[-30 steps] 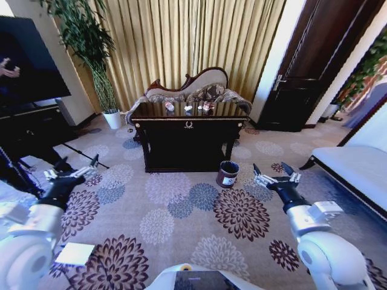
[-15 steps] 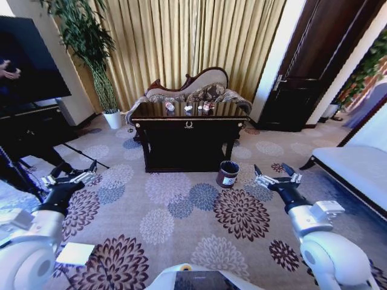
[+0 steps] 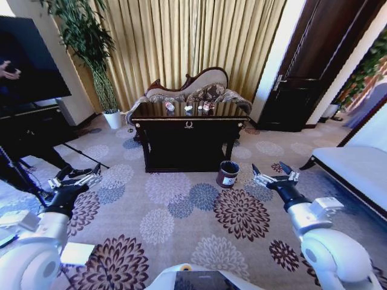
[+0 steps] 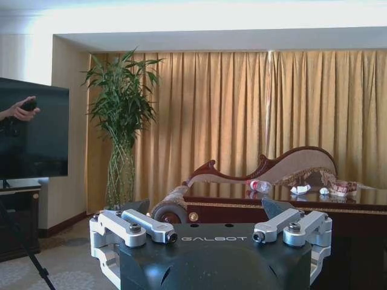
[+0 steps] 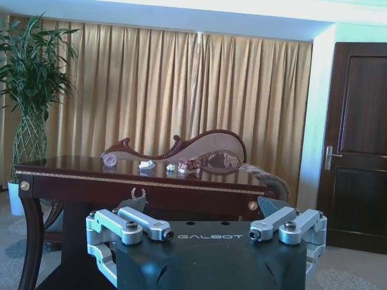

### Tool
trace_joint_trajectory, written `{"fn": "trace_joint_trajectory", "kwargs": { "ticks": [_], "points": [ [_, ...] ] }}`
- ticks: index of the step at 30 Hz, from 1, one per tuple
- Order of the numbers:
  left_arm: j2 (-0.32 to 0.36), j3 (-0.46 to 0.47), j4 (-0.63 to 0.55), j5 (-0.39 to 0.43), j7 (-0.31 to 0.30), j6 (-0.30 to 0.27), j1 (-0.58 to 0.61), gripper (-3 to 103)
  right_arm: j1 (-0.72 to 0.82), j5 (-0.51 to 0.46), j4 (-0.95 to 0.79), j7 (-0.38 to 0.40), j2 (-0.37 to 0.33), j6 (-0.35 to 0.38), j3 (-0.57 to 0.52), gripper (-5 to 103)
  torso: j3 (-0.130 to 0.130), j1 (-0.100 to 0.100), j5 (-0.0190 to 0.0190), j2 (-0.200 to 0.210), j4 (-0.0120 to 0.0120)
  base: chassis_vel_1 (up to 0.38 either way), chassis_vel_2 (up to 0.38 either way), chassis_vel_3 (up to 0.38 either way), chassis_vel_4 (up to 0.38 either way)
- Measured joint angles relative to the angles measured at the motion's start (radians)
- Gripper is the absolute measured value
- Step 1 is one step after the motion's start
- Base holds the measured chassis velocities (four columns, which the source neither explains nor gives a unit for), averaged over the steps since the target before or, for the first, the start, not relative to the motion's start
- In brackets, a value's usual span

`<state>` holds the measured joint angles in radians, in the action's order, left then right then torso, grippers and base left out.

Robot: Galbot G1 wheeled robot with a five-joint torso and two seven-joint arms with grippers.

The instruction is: Move to the front of the table and place the trash on the table into the trash bin.

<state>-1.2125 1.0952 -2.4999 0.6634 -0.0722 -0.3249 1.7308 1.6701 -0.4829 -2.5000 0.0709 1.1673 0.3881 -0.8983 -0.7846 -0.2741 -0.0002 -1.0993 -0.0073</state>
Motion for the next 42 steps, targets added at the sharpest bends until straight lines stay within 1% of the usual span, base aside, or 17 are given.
{"fn": "trace_joint_trajectory", "kwargs": {
  "ticks": [12,42],
  "points": [
    [-0.005,-0.006,0.000,-0.004,0.007,0.008,0.008,100,-0.003,0.008,0.000,-0.001,0.006,-0.001,0.023,100,0.000,0.000,0.0000,0.000,0.0000,-0.044,0.041,0.048,-0.040],
    [-0.024,-0.005,0.000,-0.010,0.041,0.019,0.039,100,-0.004,0.009,0.000,-0.002,0.017,-0.005,0.034,100,0.000,0.000,0.0000,0.000,0.0000,-0.148,0.140,0.147,-0.149]
  ]
}}
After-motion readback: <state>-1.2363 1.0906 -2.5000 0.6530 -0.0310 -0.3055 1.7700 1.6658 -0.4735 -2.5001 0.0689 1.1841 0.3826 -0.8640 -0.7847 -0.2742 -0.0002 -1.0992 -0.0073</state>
